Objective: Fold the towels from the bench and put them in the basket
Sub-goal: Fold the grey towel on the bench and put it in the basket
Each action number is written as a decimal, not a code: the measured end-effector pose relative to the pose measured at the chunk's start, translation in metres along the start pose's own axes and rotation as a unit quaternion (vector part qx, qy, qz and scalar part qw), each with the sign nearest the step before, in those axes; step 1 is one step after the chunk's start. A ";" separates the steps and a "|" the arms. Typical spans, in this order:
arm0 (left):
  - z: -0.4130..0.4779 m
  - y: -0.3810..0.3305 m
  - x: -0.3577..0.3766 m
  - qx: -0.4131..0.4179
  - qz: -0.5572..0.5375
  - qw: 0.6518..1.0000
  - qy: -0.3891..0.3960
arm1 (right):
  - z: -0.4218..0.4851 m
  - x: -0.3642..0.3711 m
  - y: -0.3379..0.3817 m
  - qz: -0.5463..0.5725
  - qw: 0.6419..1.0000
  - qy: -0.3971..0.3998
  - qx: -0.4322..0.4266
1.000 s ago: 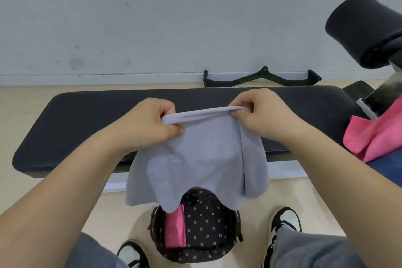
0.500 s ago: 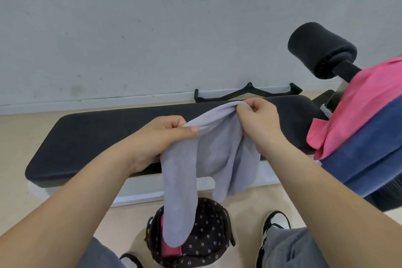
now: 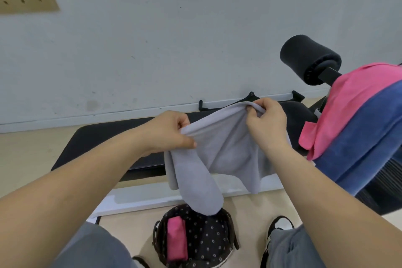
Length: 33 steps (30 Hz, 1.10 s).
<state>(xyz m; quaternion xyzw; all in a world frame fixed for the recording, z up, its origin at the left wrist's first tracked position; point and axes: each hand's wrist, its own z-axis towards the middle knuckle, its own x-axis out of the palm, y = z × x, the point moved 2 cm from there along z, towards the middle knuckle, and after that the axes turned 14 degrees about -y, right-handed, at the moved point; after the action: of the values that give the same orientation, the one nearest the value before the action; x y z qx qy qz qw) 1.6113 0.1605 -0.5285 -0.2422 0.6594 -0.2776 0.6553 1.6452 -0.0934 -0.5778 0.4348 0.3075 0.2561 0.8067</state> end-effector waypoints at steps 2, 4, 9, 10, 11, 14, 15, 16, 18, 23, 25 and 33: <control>-0.002 0.012 -0.004 -0.014 0.010 1.000 0.016 | 0.004 -0.004 -0.007 -0.020 1.000 -0.023 0.002; -0.005 0.031 -0.009 -0.033 0.030 0.998 0.034 | 0.004 -0.006 -0.012 -0.042 0.998 -0.043 -0.005; 0.012 0.083 -0.037 -0.061 0.103 0.991 -0.068 | -0.004 0.009 -0.022 -0.072 0.997 -0.036 0.003; 0.019 0.093 -0.046 -0.055 0.127 0.983 -0.116 | -0.005 0.016 -0.024 -0.071 0.997 -0.033 0.007; 0.026 0.103 -0.055 -0.053 0.150 0.975 -0.157 | -0.006 0.025 -0.024 -0.072 0.997 -0.030 0.013; 0.047 0.133 -0.065 -0.085 0.180 0.959 -0.201 | -0.008 0.059 -0.022 -0.072 0.996 -0.021 0.041; 0.054 0.143 -0.065 -0.100 0.188 0.956 -0.203 | -0.009 0.072 -0.022 -0.072 0.996 -0.018 0.046; 0.061 0.154 -0.063 -0.111 0.196 0.953 -0.201 | -0.010 0.085 -0.024 -0.073 0.996 -0.013 0.051; 0.077 0.174 -0.059 -0.124 0.211 0.949 -0.201 | -0.009 0.108 -0.029 -0.082 0.995 -0.001 0.062; 0.118 0.212 -0.057 -0.129 0.234 0.943 -0.199 | 0.002 0.150 -0.041 -0.095 0.993 0.023 0.071; 0.133 0.221 -0.059 -0.126 0.236 0.941 -0.210 | 0.006 0.162 -0.043 -0.073 0.995 0.039 0.063; 0.157 0.197 -0.053 -0.033 0.335 0.909 -0.248 | 0.019 0.148 -0.031 -0.103 0.992 0.051 -0.047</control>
<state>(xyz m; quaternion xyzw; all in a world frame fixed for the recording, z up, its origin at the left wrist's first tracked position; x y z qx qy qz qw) 1.7782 0.3324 -0.6222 -0.0896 0.5266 0.0486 0.8440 1.7638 -0.0180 -0.6363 0.3491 0.3793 0.2076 0.8314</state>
